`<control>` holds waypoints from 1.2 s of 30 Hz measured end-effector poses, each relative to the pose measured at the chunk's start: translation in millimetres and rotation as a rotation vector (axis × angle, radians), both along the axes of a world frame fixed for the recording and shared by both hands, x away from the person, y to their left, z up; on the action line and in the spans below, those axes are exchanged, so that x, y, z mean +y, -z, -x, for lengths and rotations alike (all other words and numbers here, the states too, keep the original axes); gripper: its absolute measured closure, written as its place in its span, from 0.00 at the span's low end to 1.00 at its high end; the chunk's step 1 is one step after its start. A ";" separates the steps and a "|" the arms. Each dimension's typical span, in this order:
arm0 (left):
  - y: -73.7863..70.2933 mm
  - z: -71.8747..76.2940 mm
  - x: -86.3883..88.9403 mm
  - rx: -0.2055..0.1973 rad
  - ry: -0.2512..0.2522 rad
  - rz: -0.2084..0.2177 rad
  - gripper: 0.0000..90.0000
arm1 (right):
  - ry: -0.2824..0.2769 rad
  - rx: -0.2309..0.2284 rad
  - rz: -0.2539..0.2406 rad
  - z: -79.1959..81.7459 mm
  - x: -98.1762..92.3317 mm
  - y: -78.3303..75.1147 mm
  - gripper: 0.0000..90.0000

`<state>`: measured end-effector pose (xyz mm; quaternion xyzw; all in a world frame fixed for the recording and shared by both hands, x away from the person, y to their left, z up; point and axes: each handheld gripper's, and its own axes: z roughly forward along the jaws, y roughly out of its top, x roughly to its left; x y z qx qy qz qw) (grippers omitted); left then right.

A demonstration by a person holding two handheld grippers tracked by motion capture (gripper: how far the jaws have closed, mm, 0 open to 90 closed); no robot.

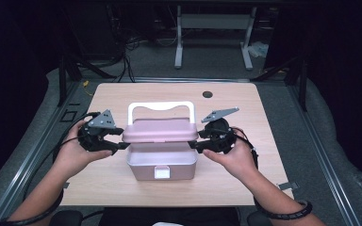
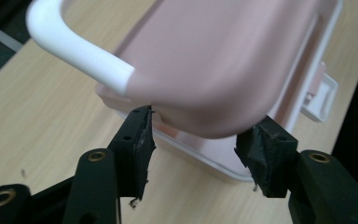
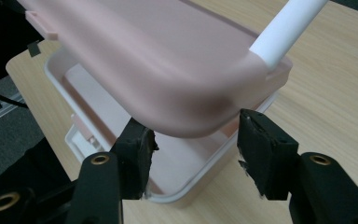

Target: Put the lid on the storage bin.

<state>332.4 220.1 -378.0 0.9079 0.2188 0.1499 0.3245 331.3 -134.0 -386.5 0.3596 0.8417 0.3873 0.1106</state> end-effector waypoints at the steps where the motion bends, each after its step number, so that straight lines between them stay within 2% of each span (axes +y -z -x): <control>1: 3.2 2.8 0.2 0.003 0.005 0.000 0.55 | -0.003 0.001 -0.003 2.3 -0.6 2.6 0.51; 6: 14.3 12.8 -2.1 0.005 0.017 -0.033 0.55 | -0.024 0.038 0.011 10.8 -2.6 16.9 0.51; 15: 30.8 18.9 0.3 0.038 0.021 -0.019 0.55 | -0.037 0.064 0.049 19.0 -9.2 27.5 0.51; 17: 33.6 20.8 1.7 0.058 0.032 -0.045 0.54 | -0.035 0.075 0.039 21.5 -12.8 29.2 0.51; 20: 37.2 23.4 4.4 0.065 0.030 -0.045 0.55 | -0.027 0.084 0.027 23.3 -18.2 30.8 0.52; 21: 38.0 24.5 5.5 0.070 0.029 -0.046 0.55 | -0.018 0.085 0.034 23.4 -20.3 30.6 0.52; 22: 38.4 25.5 6.6 0.070 0.027 -0.047 0.55 | -0.017 0.091 0.021 23.0 -22.3 31.1 0.52; 26: 40.4 25.8 12.8 0.075 0.015 -0.041 0.55 | 0.009 0.089 0.040 20.3 -27.5 31.1 0.52; 30: 44.2 20.8 22.0 0.088 -0.015 -0.033 0.55 | 0.020 0.095 0.032 15.4 -30.6 33.2 0.52; 36: 46.6 15.4 31.9 0.093 -0.041 -0.015 0.55 | 0.053 0.100 0.053 6.9 -36.9 39.3 0.52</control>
